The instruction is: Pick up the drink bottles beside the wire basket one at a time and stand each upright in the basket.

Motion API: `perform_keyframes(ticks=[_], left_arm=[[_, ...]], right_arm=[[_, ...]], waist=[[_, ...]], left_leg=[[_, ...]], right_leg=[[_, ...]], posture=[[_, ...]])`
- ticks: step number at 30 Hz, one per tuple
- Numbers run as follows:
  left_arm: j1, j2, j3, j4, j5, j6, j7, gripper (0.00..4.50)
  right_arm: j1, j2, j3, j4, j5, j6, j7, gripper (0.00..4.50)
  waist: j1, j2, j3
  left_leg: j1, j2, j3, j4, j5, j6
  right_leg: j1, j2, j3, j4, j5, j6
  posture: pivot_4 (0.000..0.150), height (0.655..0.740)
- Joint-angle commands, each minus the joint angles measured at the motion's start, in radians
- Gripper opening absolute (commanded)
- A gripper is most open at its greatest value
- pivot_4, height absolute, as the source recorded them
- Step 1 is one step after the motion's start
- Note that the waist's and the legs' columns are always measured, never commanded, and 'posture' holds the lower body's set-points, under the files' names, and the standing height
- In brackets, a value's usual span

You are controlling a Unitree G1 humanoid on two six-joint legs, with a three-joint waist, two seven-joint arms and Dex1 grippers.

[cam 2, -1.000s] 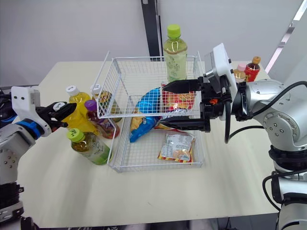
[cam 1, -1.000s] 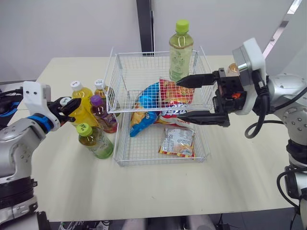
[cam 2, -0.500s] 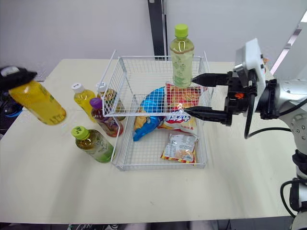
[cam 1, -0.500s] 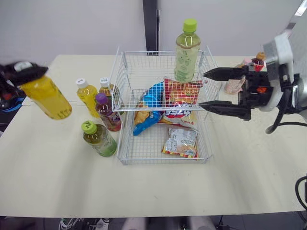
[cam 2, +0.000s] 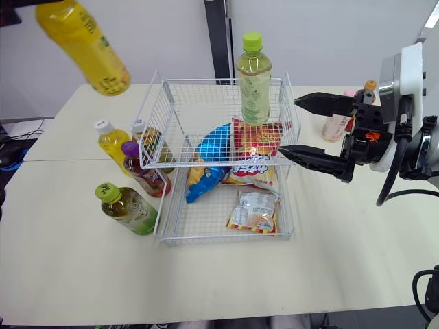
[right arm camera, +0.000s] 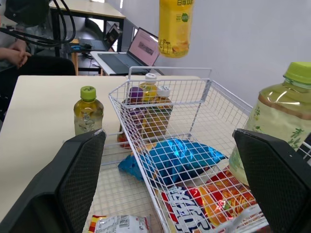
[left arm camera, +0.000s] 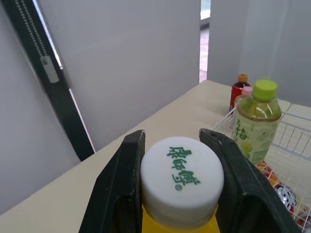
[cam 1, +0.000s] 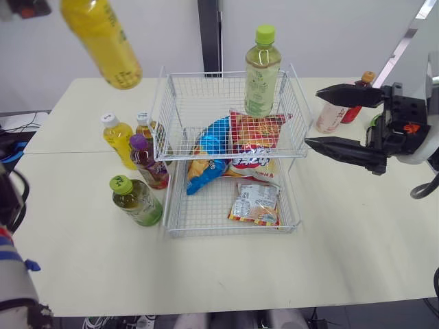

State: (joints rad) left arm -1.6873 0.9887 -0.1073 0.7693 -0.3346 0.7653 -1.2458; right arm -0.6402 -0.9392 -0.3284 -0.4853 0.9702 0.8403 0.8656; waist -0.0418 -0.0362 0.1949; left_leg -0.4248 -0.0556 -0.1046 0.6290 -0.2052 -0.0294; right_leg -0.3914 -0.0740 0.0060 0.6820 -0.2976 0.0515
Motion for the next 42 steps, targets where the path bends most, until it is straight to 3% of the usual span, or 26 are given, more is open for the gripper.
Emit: perform_keyframes(ticks=[1,7,18,37,42], left_arm=[[-0.087,-0.05,-0.008,0.057,0.045,-0.055,-0.064,1.37],[-0.16,-0.195,0.001,0.181,0.101,-0.124,-0.079,1.37],[-0.114,-0.393,0.052,0.298,0.148,-0.254,0.036,1.37],[-0.089,-0.518,0.095,0.418,0.201,-0.342,0.11,1.37],[-0.092,-0.513,0.094,0.42,0.224,-0.356,0.102,2.9]], right_arm=[[0.003,-0.016,-0.038,-0.033,0.028,-0.007,-0.028,4.5],[0.036,-0.028,-0.065,-0.051,0.044,-0.011,-0.065,4.5],[0.062,-0.042,-0.094,-0.048,0.049,-0.028,-0.114,4.5],[0.095,-0.052,-0.114,-0.051,0.058,-0.037,-0.133,4.5],[0.099,-0.053,-0.111,-0.056,0.063,-0.034,-0.137,4.5]], waist=[[-0.003,0.0,0.0],[-0.005,0.0,0.0],[-0.009,-0.001,0.001],[-0.007,-0.001,0.001],[-0.008,-0.001,0.001]], left_leg=[[0.0,0.0,0.0,0.0,0.0,0.0],[-0.002,0.0,-0.001,0.0,0.0,0.0],[-0.009,-0.002,0.002,0.003,0.0,0.0],[-0.009,-0.002,0.003,0.011,0.0,0.0],[-0.009,-0.002,0.003,0.012,0.0,0.0]], right_leg=[[-0.001,0.0,0.0,0.0,0.0,0.0],[-0.003,-0.001,0.001,0.001,0.0,0.0],[-0.015,-0.002,0.005,0.01,0.0,0.0],[-0.015,-0.002,0.007,0.016,0.0,0.001],[-0.015,-0.002,0.007,0.017,0.0,0.001]], posture=[[0.15,0.74],[0.15,0.74],[0.15,0.74],[0.15,0.74],[0.15,0.74]])
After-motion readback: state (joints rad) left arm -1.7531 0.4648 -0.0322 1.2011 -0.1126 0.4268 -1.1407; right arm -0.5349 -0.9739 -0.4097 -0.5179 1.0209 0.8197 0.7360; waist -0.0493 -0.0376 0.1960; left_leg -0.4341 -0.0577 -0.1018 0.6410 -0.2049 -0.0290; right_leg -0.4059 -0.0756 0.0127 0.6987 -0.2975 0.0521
